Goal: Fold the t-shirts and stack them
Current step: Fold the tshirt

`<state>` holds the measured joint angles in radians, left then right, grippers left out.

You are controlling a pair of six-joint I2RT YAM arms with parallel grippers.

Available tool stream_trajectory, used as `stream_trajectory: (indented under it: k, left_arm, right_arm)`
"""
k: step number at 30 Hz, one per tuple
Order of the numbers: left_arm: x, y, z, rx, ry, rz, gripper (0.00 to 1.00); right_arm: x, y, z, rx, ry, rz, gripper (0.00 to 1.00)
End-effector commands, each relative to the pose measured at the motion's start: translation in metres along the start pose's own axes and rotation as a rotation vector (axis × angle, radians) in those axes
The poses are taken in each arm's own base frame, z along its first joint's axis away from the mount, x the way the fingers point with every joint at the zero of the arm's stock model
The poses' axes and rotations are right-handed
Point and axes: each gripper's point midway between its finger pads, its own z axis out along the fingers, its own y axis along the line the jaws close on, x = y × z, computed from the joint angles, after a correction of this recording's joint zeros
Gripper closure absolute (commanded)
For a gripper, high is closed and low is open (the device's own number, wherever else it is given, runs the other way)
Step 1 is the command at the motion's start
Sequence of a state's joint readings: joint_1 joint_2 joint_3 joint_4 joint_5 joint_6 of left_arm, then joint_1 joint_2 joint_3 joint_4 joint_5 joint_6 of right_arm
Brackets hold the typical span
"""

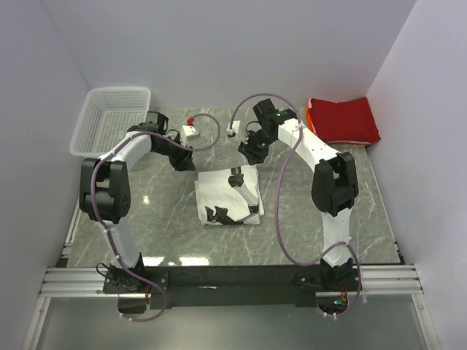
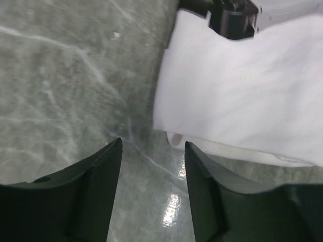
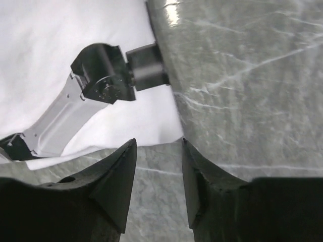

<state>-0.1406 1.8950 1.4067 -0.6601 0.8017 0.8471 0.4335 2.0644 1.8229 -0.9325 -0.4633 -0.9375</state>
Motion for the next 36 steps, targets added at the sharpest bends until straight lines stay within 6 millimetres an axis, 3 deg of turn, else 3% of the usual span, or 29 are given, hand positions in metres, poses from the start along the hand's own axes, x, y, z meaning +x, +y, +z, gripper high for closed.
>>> stream_trajectory:
  k: [1,4,8,11,12,13,15,16,18,20,25,27,30,33,36]
  left_arm:
    - [-0.063,-0.008,-0.051,-0.042,-0.161,-0.024,0.39]
    - [-0.076,-0.061,-0.066,0.046,-0.211,-0.119,0.36]
    - [-0.09,-0.138,-0.056,0.201,-0.235,-0.387,0.36]
    - [-0.095,-0.179,-0.046,0.297,-0.217,-0.547,0.36]
    - [-0.099,-0.184,-0.043,0.321,-0.235,-0.567,0.36]
    - [-0.09,-0.201,-0.034,0.381,-0.188,-0.698,0.38]
    - [-0.084,-0.217,-0.026,0.459,-0.157,-0.782,0.39]
    - [-0.071,-0.221,-0.016,0.47,-0.146,-0.811,0.41]
    - [-0.07,-0.222,-0.01,0.46,-0.166,-0.873,0.39]
    - [-0.051,-0.208,0.001,0.385,-0.141,-0.916,0.38]
    - [-0.002,-0.2,0.034,0.422,0.045,-1.046,0.4]
    - [0.027,-0.201,0.046,0.409,0.152,-1.14,0.41]
    - [0.076,-0.182,0.057,0.299,0.234,-1.266,0.43]
    - [0.111,-0.159,0.055,0.203,0.273,-1.373,0.42]
    - [0.107,-0.132,0.055,0.181,0.245,-1.301,0.44]
  right_arm:
    - [-0.031,0.003,-0.046,0.044,-0.087,0.172,0.51]
    - [-0.053,0.038,-0.064,-0.054,-0.179,0.315,0.5]
    - [-0.061,0.1,-0.058,-0.274,-0.217,0.543,0.5]
    - [-0.065,0.141,-0.054,-0.35,-0.219,0.607,0.49]
    - [-0.065,0.149,-0.053,-0.365,-0.213,0.602,0.49]
    - [-0.058,0.161,-0.048,-0.397,-0.192,0.62,0.49]
    - [-0.061,0.177,-0.043,-0.464,-0.195,0.652,0.49]
    - [-0.059,0.18,-0.04,-0.485,-0.19,0.667,0.49]
    - [-0.048,0.184,-0.024,-0.529,-0.16,0.717,0.49]
    - [-0.038,0.184,-0.012,-0.569,-0.141,0.767,0.51]
    - [-0.003,0.182,0.028,-0.66,-0.051,0.919,0.54]
    - [0.011,0.182,0.042,-0.663,-0.006,0.993,0.54]
    - [0.033,0.179,0.063,-0.639,0.063,1.089,0.53]
    - [0.052,0.169,0.076,-0.609,0.109,1.186,0.53]
    - [0.062,0.148,0.077,-0.533,0.092,1.199,0.52]
